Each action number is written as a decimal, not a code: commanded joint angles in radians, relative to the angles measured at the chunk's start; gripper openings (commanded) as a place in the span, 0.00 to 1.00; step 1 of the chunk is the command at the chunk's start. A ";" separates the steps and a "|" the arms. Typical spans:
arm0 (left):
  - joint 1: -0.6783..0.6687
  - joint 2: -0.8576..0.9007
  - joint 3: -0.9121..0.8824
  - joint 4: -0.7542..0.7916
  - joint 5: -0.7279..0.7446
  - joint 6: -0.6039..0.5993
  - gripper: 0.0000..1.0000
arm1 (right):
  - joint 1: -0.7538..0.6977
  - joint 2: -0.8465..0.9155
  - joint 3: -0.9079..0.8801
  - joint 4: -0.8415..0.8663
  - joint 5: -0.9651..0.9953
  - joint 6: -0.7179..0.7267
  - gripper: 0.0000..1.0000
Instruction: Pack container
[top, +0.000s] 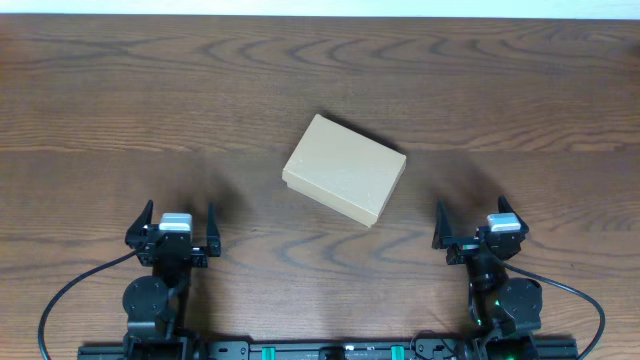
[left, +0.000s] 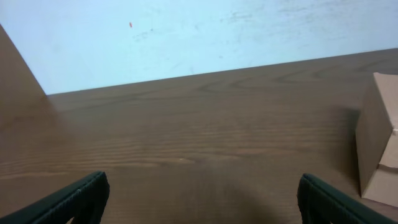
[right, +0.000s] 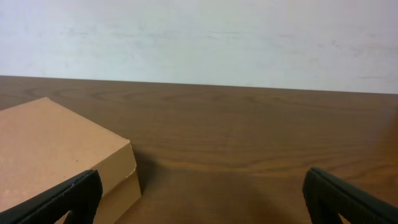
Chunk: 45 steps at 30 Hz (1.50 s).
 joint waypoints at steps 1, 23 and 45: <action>-0.005 -0.012 -0.031 -0.026 -0.022 0.010 0.95 | -0.009 -0.006 -0.004 -0.002 0.010 -0.008 0.99; -0.018 -0.031 -0.031 -0.026 -0.019 -0.018 0.95 | -0.009 -0.006 -0.004 -0.002 0.010 -0.008 0.99; -0.018 -0.031 -0.031 -0.025 -0.019 -0.016 0.95 | -0.009 -0.006 -0.004 -0.002 0.010 -0.008 0.99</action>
